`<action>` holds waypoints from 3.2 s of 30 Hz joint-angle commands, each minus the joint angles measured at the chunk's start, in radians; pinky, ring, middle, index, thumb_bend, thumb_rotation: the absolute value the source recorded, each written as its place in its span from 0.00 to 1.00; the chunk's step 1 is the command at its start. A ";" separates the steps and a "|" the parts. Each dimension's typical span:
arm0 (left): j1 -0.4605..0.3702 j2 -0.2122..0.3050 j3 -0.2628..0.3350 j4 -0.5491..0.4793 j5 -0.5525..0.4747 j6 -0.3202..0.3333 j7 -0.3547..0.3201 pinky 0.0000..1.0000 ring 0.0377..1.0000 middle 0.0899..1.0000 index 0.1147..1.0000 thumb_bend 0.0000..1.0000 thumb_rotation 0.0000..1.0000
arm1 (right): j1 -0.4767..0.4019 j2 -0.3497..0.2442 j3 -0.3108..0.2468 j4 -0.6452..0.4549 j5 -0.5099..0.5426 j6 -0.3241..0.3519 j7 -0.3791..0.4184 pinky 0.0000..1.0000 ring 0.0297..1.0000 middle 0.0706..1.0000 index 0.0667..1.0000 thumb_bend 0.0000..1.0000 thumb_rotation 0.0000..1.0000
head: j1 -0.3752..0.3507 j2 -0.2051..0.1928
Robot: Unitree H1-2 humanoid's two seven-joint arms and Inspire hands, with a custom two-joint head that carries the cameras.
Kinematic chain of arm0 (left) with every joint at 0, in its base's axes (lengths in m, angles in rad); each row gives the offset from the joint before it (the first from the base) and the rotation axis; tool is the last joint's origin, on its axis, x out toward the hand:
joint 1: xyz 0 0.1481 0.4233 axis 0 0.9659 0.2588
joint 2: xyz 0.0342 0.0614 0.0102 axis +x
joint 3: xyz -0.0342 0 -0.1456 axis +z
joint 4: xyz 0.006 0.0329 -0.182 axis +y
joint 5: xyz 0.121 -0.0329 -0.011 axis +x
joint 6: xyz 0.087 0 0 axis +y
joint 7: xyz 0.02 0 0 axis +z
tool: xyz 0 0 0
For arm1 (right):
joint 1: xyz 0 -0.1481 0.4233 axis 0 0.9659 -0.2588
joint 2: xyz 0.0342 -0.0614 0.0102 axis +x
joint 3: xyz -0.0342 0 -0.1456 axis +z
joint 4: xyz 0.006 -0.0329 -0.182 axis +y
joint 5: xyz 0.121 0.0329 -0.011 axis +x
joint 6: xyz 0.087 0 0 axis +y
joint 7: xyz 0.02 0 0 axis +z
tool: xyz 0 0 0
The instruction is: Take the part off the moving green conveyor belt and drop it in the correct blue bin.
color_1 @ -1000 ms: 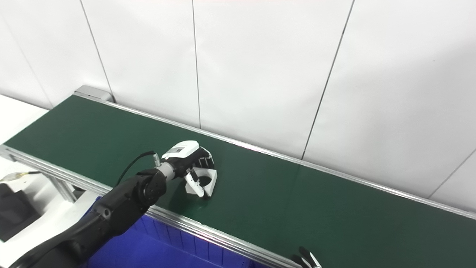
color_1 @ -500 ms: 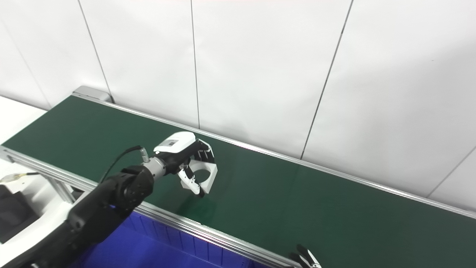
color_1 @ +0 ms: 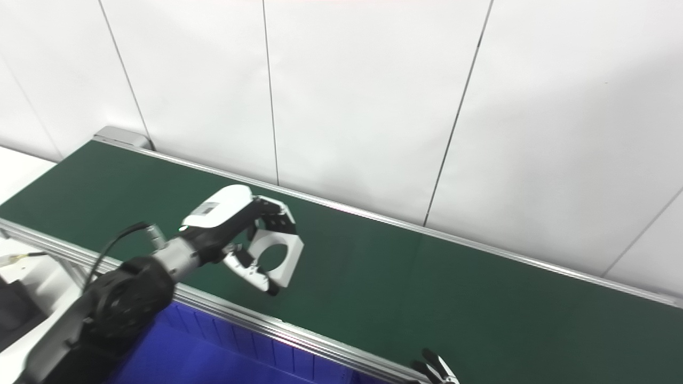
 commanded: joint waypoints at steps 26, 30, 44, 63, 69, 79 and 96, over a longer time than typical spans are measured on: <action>0.383 -0.087 0.206 -0.114 -0.206 -0.024 0.059 0.42 0.43 0.45 0.43 0.50 0.00 | 0.018 -0.043 -0.044 -0.180 0.079 0.122 0.014 0.62 0.73 0.83 0.90 0.55 0.73 | 0.060 0.268; 0.391 -0.124 0.192 -0.061 -0.218 -0.003 0.071 0.38 0.40 0.43 0.45 0.50 0.00 | 0.018 -0.054 -0.065 -0.192 0.111 0.136 0.018 0.63 0.73 0.83 0.90 0.59 0.75 | 0.090 0.298; 0.368 -0.212 0.104 0.247 -0.149 0.026 0.148 0.35 0.38 0.40 0.46 0.50 0.00 | -0.003 -0.066 -0.118 -0.182 0.171 0.141 0.025 0.58 0.69 0.80 0.88 0.59 0.81 | 0.117 0.338; 0.315 -0.207 0.000 0.568 -0.100 -0.120 0.287 0.33 0.38 0.40 0.46 0.50 0.00 | 0.004 -0.055 -0.112 -0.194 0.165 0.153 0.025 0.58 0.69 0.80 0.87 0.57 0.78 | 0.089 0.338; 0.317 -0.208 0.007 0.563 -0.107 -0.112 0.293 0.29 0.36 0.39 0.46 0.50 0.00 | 0.005 -0.051 -0.111 -0.194 0.160 0.152 0.022 0.57 0.69 0.80 0.87 0.58 0.78 | 0.088 0.332; 0.320 -0.190 0.012 0.491 -0.123 -0.068 0.252 0.42 0.46 0.41 0.48 0.51 0.00 | 0.006 -0.043 -0.111 -0.190 0.159 0.154 0.020 0.58 0.70 0.81 0.87 0.58 0.77 | 0.081 0.322; 0.334 -0.103 -0.031 0.324 -0.114 0.058 0.109 0.79 0.92 0.94 0.97 0.99 0.85 | 0.010 -0.040 -0.107 -0.186 0.144 0.143 0.022 0.58 0.70 0.81 0.88 0.56 0.71 | 0.069 0.305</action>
